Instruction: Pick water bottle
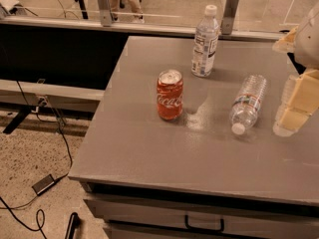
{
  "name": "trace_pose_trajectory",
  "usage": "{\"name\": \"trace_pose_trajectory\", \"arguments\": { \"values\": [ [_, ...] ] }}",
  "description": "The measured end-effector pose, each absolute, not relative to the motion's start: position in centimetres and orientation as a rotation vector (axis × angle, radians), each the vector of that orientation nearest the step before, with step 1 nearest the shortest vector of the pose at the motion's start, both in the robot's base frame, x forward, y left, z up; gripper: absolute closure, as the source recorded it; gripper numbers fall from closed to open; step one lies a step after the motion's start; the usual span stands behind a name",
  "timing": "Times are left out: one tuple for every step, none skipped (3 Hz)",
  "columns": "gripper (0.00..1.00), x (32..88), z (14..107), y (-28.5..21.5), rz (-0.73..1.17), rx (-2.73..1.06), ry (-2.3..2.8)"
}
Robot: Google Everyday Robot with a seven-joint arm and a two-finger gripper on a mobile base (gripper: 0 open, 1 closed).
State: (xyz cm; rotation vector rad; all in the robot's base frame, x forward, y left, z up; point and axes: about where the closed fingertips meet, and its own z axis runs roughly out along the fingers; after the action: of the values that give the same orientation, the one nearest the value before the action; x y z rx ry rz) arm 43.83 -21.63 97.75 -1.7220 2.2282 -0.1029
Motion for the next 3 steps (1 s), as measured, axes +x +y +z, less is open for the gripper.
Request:
{"name": "trace_pose_trajectory", "arguments": {
  "values": [
    [0.00, 43.8, 97.7, -21.6, -0.103, -1.722, 2.228],
    [0.00, 44.4, 97.5, -21.6, -0.125, -1.737, 2.224],
    [0.00, 47.3, 95.4, -21.2, -0.203, -1.872, 2.134]
  ]
}}
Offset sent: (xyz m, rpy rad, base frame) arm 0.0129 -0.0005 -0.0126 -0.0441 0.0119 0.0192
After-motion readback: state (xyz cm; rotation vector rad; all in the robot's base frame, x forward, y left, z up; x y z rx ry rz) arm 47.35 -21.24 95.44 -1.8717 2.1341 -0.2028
